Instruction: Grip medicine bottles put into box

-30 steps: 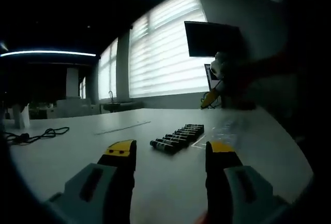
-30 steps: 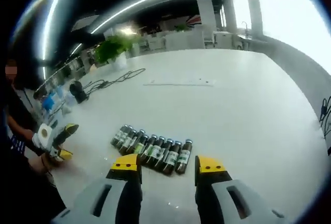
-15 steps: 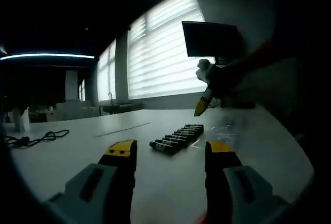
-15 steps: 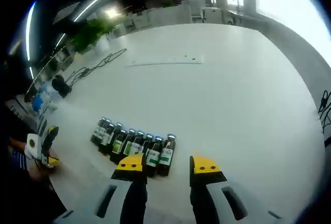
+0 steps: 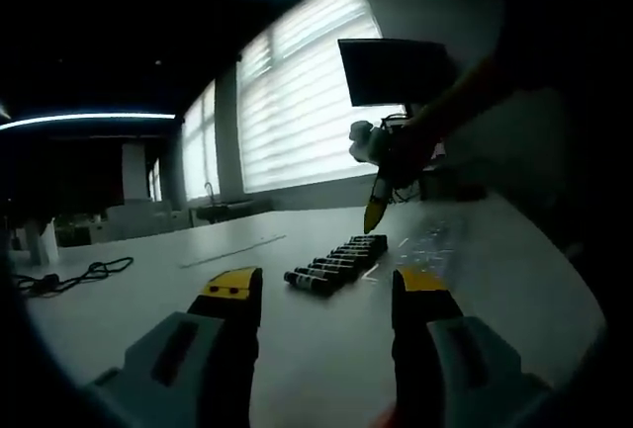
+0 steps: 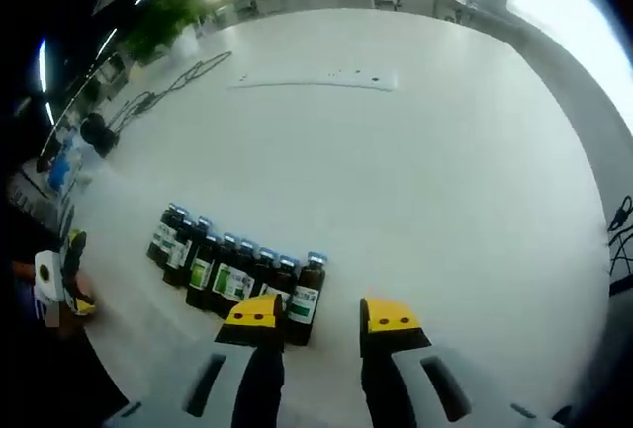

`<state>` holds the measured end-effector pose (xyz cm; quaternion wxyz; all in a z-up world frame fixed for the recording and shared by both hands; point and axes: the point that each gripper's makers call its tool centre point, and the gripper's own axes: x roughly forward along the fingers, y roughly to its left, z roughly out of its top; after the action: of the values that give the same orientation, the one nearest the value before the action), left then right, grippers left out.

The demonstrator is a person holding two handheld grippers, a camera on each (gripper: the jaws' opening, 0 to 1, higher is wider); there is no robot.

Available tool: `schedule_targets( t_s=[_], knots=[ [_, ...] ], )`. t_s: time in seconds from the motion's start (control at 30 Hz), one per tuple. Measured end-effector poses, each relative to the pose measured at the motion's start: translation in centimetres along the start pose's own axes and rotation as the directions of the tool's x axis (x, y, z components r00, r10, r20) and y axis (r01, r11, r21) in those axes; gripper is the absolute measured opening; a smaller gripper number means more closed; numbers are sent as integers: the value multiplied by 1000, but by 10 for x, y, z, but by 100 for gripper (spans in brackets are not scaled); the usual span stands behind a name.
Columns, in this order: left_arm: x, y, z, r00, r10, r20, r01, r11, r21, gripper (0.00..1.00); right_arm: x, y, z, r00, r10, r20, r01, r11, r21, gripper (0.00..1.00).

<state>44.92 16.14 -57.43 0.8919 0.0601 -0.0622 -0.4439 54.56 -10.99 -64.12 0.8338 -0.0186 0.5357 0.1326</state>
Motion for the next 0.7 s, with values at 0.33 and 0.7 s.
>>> schedule_targets(
  t_s=[0.33, 0.7],
  knots=[
    [-1, 2, 1, 1000, 1, 11, -1, 1000, -15, 45, 1, 1, 2, 999, -1, -39, 1, 1000, 3, 23],
    [-3, 6, 3, 1000, 11, 29, -10, 999, -34, 45, 5, 0, -2, 996, -17, -83, 17, 1000, -7, 22]
  ],
)
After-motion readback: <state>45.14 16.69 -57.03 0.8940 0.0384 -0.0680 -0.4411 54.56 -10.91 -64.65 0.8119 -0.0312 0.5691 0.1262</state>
